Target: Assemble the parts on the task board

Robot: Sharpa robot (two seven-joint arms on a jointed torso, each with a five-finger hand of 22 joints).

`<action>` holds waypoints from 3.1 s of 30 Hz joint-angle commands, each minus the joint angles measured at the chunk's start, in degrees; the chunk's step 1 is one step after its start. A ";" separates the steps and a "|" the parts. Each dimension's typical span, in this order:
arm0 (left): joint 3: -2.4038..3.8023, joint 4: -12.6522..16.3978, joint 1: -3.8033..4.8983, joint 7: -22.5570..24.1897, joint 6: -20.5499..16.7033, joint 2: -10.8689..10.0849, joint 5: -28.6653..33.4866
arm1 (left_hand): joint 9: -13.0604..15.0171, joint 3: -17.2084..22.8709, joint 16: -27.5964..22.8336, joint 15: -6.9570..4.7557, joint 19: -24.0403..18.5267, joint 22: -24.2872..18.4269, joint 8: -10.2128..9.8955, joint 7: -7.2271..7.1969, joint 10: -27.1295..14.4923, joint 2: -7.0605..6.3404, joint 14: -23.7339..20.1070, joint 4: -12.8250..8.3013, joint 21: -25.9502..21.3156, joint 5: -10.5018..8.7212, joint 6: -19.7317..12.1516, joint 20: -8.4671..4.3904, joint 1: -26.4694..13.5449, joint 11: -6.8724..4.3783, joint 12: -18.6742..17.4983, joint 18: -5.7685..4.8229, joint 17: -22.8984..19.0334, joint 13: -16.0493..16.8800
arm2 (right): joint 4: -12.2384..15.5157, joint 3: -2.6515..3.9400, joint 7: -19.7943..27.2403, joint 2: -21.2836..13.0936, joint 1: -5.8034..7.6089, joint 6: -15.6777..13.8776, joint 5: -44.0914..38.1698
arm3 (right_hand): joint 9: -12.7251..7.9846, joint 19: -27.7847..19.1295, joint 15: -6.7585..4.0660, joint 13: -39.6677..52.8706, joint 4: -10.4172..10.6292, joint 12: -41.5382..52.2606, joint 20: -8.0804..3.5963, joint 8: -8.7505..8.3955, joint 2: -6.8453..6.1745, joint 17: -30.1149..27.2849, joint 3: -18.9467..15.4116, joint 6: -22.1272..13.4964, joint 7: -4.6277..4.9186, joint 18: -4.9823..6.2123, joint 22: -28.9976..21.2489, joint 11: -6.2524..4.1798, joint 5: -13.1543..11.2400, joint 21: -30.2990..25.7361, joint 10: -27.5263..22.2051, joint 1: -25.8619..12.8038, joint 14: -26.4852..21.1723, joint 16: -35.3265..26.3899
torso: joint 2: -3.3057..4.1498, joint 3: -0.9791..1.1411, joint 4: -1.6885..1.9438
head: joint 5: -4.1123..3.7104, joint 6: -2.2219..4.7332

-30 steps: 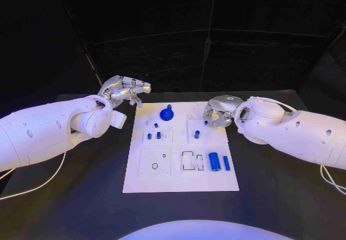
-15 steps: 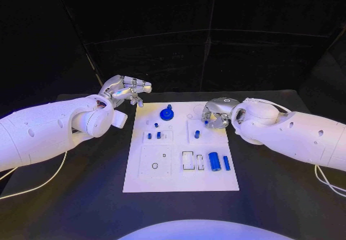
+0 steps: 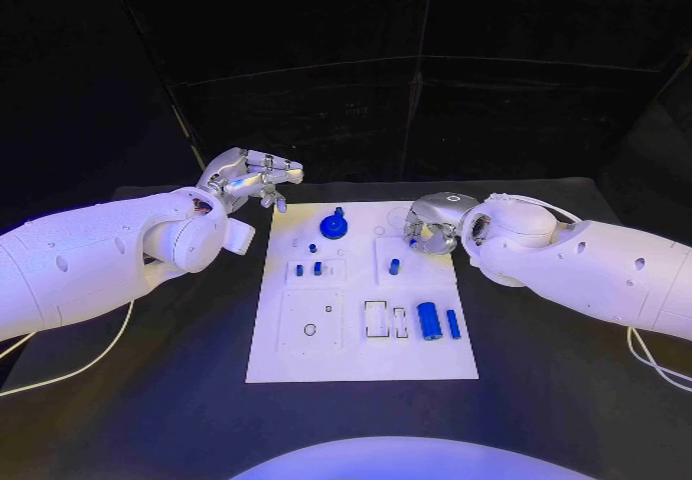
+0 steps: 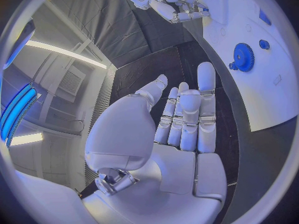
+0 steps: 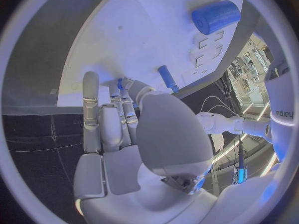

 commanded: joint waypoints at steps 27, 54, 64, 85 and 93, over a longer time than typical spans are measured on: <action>0.03 -0.10 0.08 0.68 0.44 -0.14 0.33 | -0.07 0.25 -0.32 0.12 -0.27 -0.27 0.34 0.25 -0.47 0.96 -0.50 0.23 -0.46 -0.15 -0.27 -0.08 0.88 -0.05 0.54 1.13 -0.27 0.16 | 3.86 -0.25 0.42 -3.01 -0.33 -9.02 0.41 | -0.02 -1.42 -0.50 -0.03 -3.03 -1.64 -0.46 -0.39 -0.45 1.10 6.26 1.54 -0.06 0.85 1.75 -0.27 -3.99 2.99 2.31 -3.64 1.87 1.16 | -0.04 -0.05 0.00 | -0.36 -0.01; 0.03 -0.42 0.10 0.88 0.62 -0.15 0.33 | -0.09 0.20 -0.43 0.13 -0.23 -0.39 0.36 0.33 -0.66 0.94 -0.60 0.15 -0.61 -0.16 -0.41 -0.07 1.09 0.01 0.66 1.13 -0.52 0.18 | 18.47 0.18 3.42 -5.15 -0.17 -16.09 5.04 | -0.03 -1.39 -0.55 -0.02 -3.23 -1.92 -0.48 -0.48 -0.57 2.04 6.42 1.59 -0.16 0.87 1.80 -0.33 -3.96 3.12 2.27 -3.96 2.06 1.76 | -0.05 -0.10 -0.03 | 2.71 0.00; 0.03 -0.11 0.11 0.95 0.84 0.43 0.33 | -0.09 0.20 -0.43 0.13 -0.23 -0.39 0.36 0.33 -0.66 0.94 -0.60 0.15 -0.61 -0.16 -0.41 -0.07 1.09 0.01 0.66 1.13 -0.52 0.18 | 16.36 0.05 4.46 0.67 -2.84 -12.24 6.08 | -0.03 -1.39 -0.55 -0.02 -3.24 -1.98 -0.48 -0.51 -0.48 1.81 6.49 1.57 -0.11 0.86 1.81 -0.30 -3.78 3.15 2.27 -4.01 2.02 1.65 | 0.08 -0.10 0.06 | 5.17 -0.96; 0.04 0.25 0.12 0.84 0.98 1.02 0.33 | -0.10 0.13 -0.55 0.16 -0.22 -0.45 0.36 0.37 -0.76 0.93 -0.69 0.19 -0.68 -0.16 -0.48 -0.05 1.08 0.05 0.72 1.13 -0.74 0.18 | 12.04 -0.16 3.65 6.65 -6.74 -7.06 1.64 | -0.06 -1.45 -0.47 -0.03 -3.20 -2.16 -0.44 -0.64 -0.50 1.54 6.41 1.44 -0.02 0.83 1.82 -0.21 -3.53 3.18 2.17 -4.36 1.96 1.54 | -0.02 -0.10 0.00 | 7.56 -2.64; 0.04 0.36 0.12 0.76 1.15 1.03 0.34 | -0.10 0.13 -0.55 0.16 -0.22 -0.45 0.36 0.37 -0.76 0.93 -0.69 0.19 -0.68 -0.16 -0.48 -0.05 1.08 0.05 0.72 1.13 -0.74 0.18 | 11.59 -0.19 2.98 7.07 -7.36 -5.99 0.15 | -0.06 -1.46 -0.46 -0.02 -3.18 -2.17 -0.43 -0.64 -0.48 1.47 6.38 1.45 -0.01 0.83 1.82 -0.20 -3.51 3.19 2.18 -4.43 1.94 1.51 | -0.04 -0.09 -0.02 | 7.78 -2.91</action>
